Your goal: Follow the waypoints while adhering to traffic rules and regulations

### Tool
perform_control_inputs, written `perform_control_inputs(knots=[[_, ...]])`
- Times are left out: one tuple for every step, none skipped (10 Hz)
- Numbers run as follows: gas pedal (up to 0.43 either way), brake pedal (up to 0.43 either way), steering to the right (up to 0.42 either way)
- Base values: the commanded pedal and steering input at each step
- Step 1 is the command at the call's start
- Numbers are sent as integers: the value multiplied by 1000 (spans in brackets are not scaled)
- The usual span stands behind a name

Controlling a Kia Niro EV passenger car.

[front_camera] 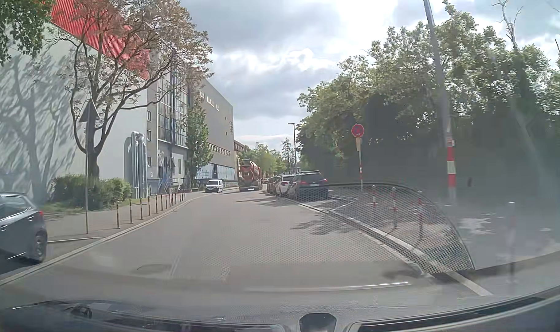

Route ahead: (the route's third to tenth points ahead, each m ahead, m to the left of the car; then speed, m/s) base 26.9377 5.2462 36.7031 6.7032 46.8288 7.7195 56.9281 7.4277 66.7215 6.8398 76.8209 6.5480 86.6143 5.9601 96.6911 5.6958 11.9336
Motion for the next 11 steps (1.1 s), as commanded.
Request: perform_control_inputs(knots=[[67, 0, -40], [67, 0, -41], [79, 0, -42], [79, 0, -43], [87, 0, -44], [87, 0, -44], [87, 0, -44], [87, 0, -44], [98, 0, -44], [98, 0, -42], [98, 0, -37]])
